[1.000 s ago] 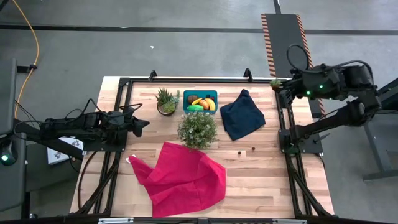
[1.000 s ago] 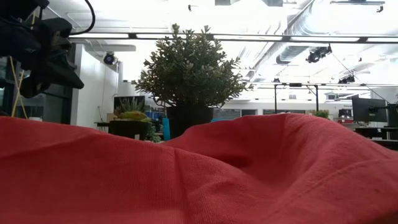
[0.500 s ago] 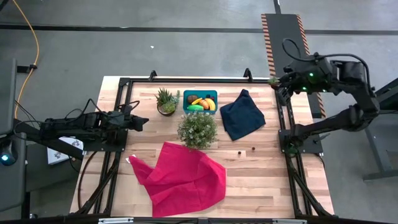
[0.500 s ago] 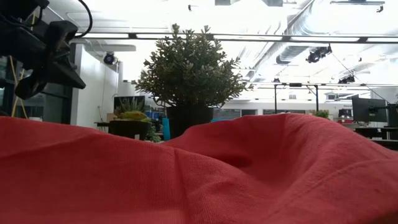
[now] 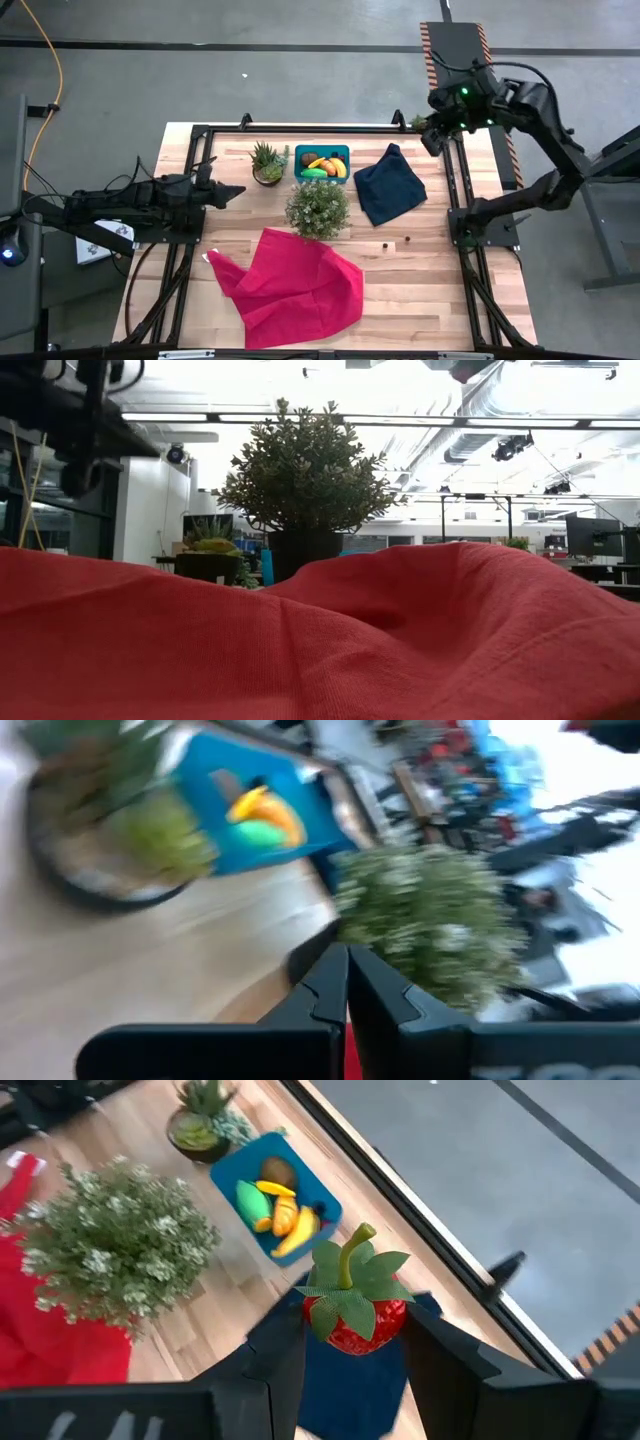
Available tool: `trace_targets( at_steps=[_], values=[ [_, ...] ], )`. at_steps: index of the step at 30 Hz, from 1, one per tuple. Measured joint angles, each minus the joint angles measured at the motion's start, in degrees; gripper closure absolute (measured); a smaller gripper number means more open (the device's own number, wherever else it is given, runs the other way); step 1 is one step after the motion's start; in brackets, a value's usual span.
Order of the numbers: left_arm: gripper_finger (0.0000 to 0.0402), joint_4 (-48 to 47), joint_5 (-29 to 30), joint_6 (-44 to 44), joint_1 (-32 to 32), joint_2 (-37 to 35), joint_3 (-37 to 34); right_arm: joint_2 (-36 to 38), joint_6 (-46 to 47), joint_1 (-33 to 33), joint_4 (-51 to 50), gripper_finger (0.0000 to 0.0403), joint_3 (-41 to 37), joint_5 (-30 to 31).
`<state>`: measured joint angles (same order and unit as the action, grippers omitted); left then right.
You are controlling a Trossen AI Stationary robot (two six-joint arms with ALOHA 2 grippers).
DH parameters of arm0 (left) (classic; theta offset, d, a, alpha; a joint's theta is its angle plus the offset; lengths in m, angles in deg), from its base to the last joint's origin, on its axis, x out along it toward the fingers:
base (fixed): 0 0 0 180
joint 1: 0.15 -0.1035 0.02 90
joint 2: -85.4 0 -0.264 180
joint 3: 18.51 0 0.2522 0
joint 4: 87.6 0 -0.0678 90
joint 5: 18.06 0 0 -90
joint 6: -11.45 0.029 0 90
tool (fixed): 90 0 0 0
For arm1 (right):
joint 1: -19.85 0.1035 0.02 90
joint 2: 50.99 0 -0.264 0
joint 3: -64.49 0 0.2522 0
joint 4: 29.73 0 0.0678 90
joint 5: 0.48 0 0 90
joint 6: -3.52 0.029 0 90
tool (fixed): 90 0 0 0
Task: Pick and placing Produce into tupperware
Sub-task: Put the red strawberry into the blue bin
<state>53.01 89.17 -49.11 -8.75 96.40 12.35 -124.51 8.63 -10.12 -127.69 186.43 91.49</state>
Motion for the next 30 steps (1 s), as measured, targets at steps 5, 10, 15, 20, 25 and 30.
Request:
trace_targets(
  at_steps=[5, 10, 15, 20, 25, 30],
  values=[
    [0.0401, 12.5, -4.7, 12.7, 0.0, 0.0, 0.0, -2.6, -3.2, -4.2, 3.2, 0.0265, 0.0, -6.4],
    [0.0401, 22.5, -5.9, 23.0, 0.0, 0.0, 0.0, -5.4, -5.2, -7.0, 5.9, 0.0265, 0.0, -11.5],
    [0.0401, 23.1, -5.9, 25.7, 0.0, 0.0, 0.0, -9.0, -6.6, -9.0, 7.6, 0.0265, 0.0, -16.2],
    [0.0401, 23.0, -5.6, 30.4, 0.0, 0.0, 0.0, -12.6, -7.0, -10.1, 9.1, 0.0265, 0.0, -18.1],
    [0.0401, 21.9, -4.7, 35.2, 0.0, 0.7, 0.0, -16.9, -5.1, -10.6, 12.7, 0.0265, 0.0, -22.3],
    [0.0401, 21.9, -2.1, 37.9, 0.0, 1.6, 0.0, -21.4, -5.1, -10.0, 13.2, 0.0265, 0.0, -22.9]
  ],
)
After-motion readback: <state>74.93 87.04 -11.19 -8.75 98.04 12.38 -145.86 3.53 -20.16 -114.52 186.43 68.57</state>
